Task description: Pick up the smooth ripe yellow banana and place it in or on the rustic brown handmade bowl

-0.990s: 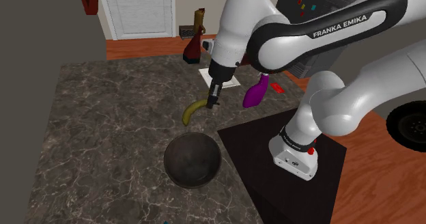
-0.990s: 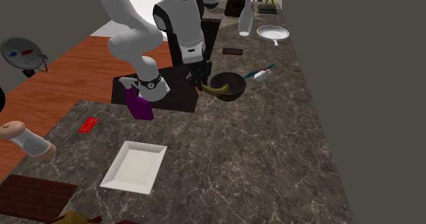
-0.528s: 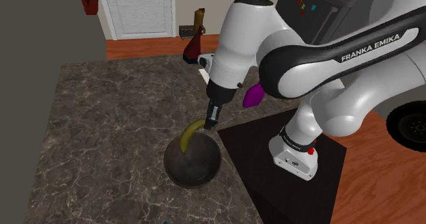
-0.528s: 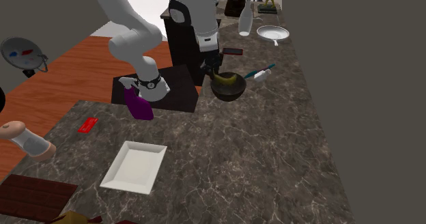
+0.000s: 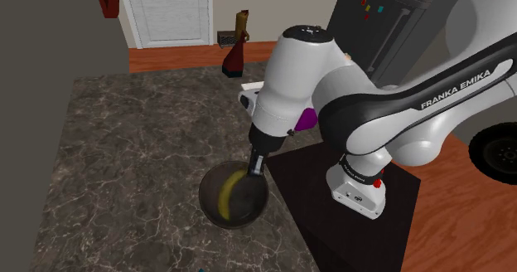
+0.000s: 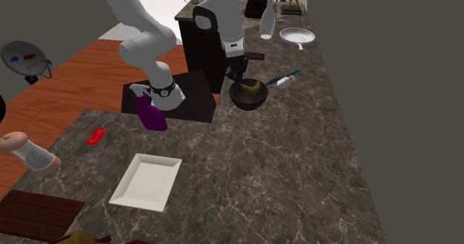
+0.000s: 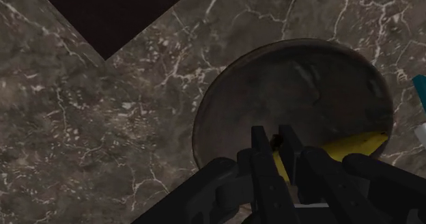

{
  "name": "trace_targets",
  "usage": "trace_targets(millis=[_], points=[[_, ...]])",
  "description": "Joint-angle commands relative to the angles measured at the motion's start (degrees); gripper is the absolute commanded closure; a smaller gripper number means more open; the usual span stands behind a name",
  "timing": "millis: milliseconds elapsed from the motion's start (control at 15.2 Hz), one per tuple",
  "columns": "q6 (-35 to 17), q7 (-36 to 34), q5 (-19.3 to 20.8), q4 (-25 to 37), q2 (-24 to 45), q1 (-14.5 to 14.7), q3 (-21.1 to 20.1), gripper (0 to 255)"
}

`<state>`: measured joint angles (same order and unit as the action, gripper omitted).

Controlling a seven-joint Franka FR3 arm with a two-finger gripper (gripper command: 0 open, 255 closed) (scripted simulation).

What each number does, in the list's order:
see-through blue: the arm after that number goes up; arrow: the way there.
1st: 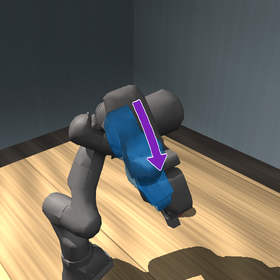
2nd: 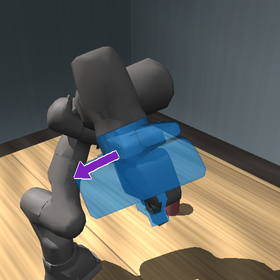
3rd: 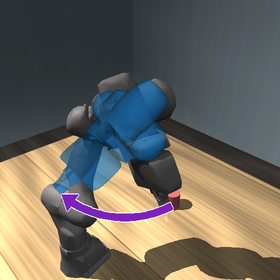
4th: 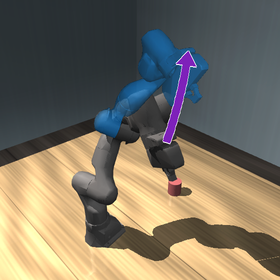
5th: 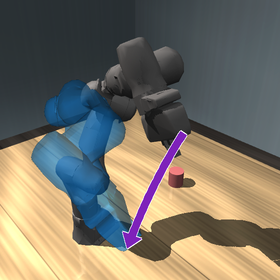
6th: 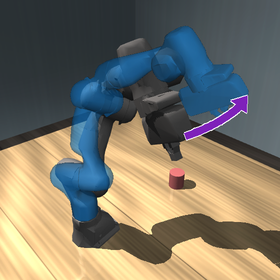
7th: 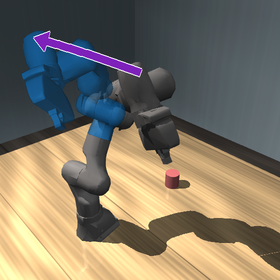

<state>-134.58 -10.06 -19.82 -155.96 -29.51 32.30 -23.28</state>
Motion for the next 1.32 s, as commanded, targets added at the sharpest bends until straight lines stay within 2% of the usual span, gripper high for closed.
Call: trace_targets(millis=[0, 396, 924, 990, 1254], points=[[-2.2, 0.0, -0.3, -0.9, 1.2, 0.1, -0.5, 255], [-8.2, 0.3, -1.0, -2.9, 5.2, 0.1, -1.7, 255], [-8.2, 0.3, -0.9, -3.0, 5.2, 0.1, -1.6, 255], [-8.2, 0.3, -0.9, -2.9, 5.3, 0.1, -1.6, 0], [-8.2, 0.3, -0.9, -2.9, 5.2, 0.1, -1.6, 0]])
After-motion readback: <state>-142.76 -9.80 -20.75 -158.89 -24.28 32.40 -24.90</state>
